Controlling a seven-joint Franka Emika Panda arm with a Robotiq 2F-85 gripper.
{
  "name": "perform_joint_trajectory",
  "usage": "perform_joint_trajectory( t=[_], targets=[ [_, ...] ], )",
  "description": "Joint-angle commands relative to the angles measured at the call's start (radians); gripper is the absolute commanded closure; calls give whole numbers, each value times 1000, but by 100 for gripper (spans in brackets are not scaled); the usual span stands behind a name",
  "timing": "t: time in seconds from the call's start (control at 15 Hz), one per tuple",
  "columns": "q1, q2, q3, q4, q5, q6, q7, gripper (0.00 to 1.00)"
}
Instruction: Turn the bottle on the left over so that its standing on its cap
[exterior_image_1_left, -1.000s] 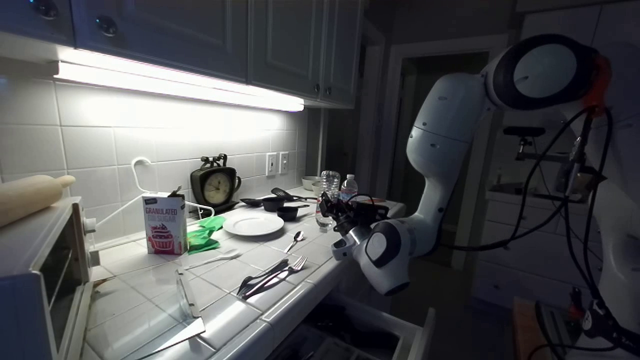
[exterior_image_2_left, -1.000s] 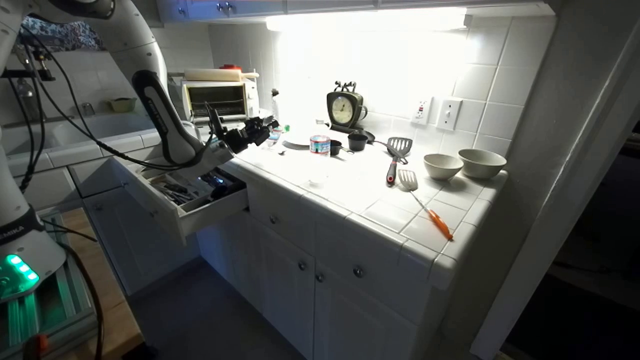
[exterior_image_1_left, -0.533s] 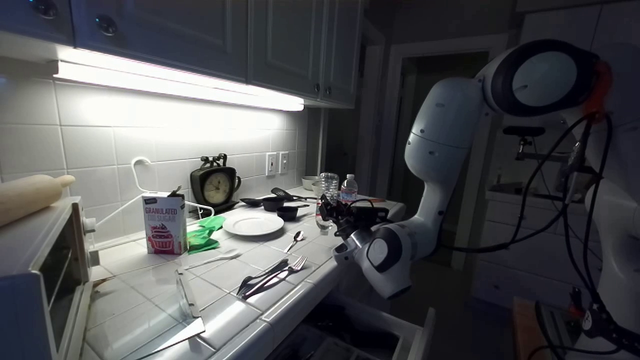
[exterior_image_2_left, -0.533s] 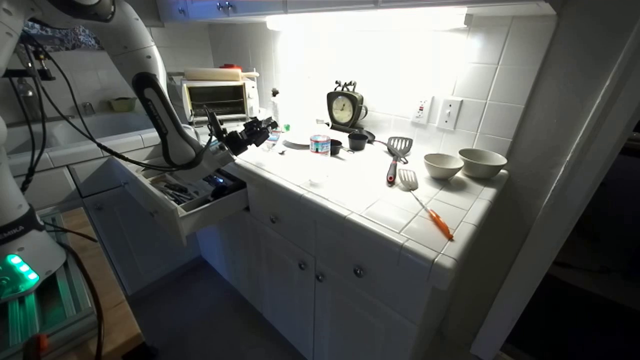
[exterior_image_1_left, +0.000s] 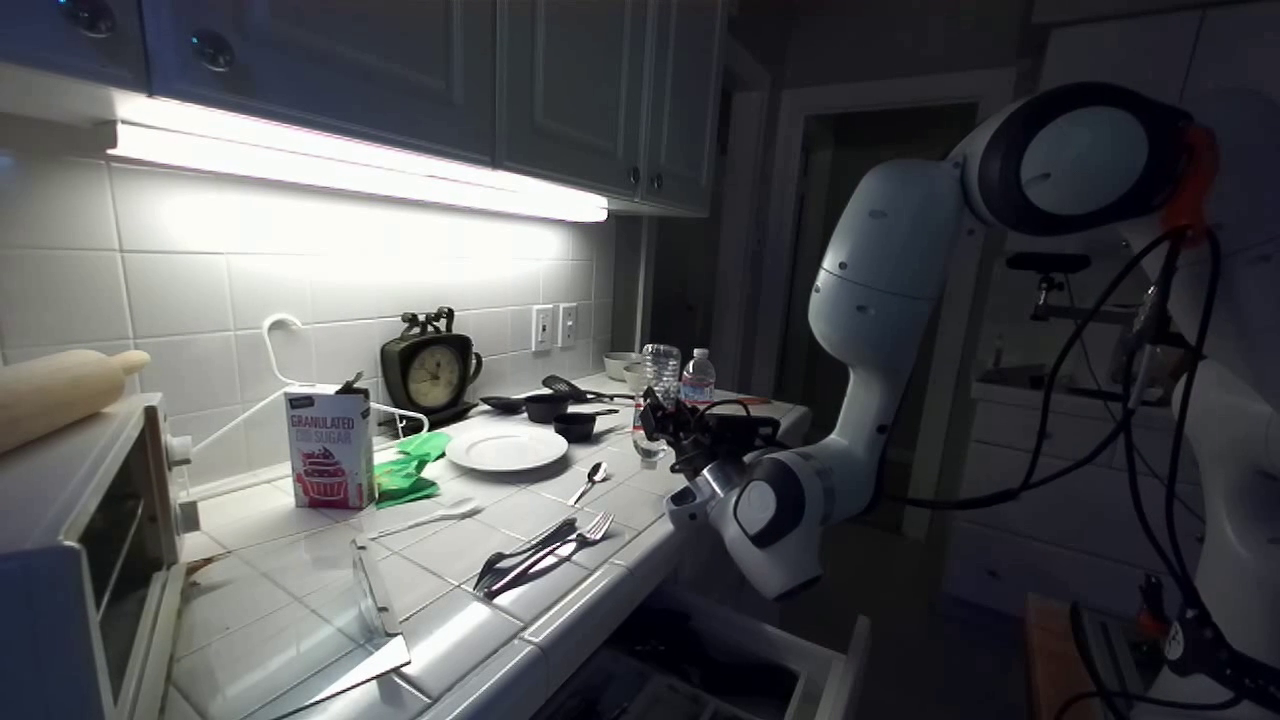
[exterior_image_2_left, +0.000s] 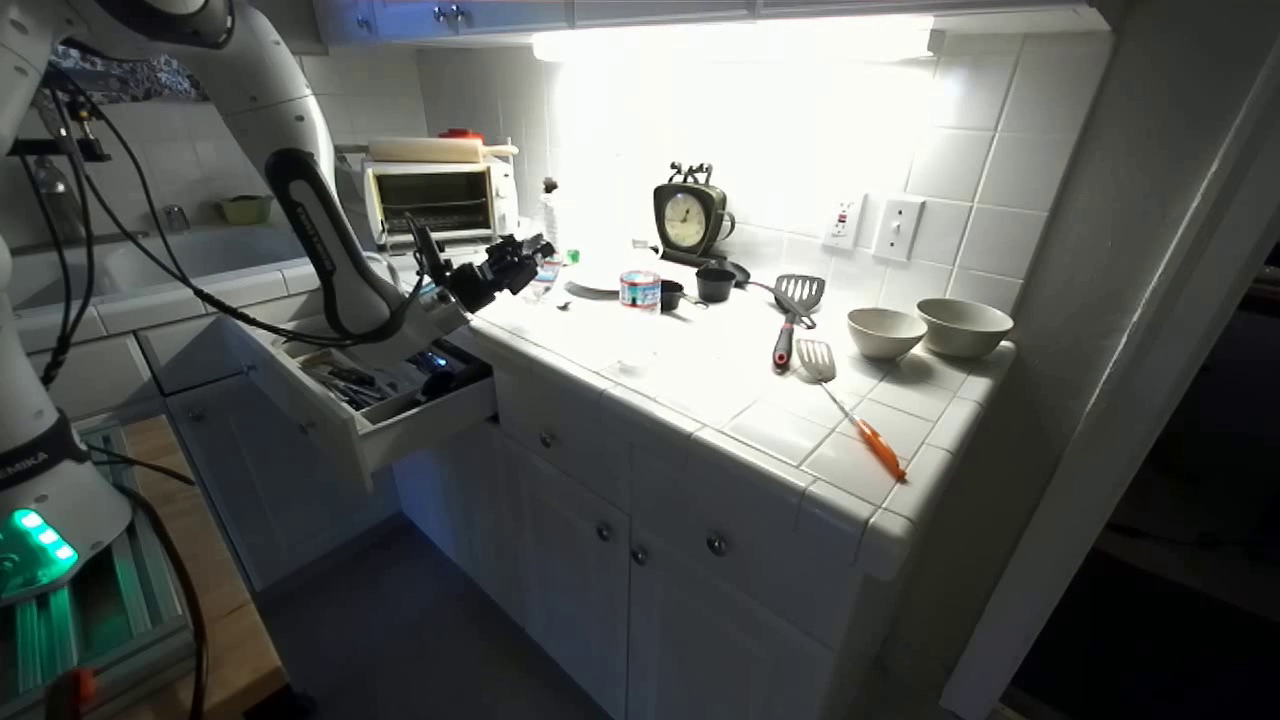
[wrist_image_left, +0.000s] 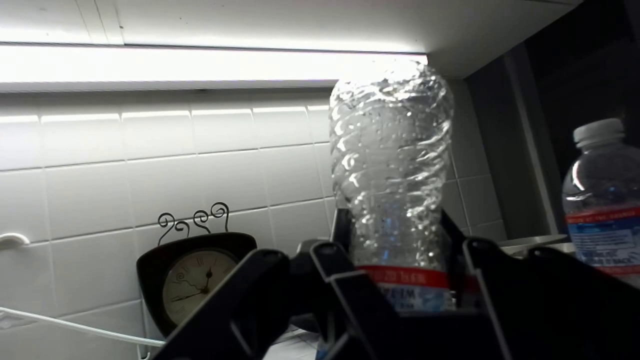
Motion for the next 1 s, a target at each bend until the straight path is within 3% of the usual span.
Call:
perform_joint_trajectory(
  t=[0.0,0.07,0.53,0.6,0.67,0.93],
  targets=[
    [-123,6,125,6,-30,-43,-31,84],
    [-38,12,43,11,8,-1,2,84],
    [-47,7,59,7,-4,-7,3,84],
    [-53,-7,71,7,18,8,15,84],
    [-148,-27,163,4,-12,-10,-11,84],
    [-233,-74,266,0,28,53,15,84]
  ],
)
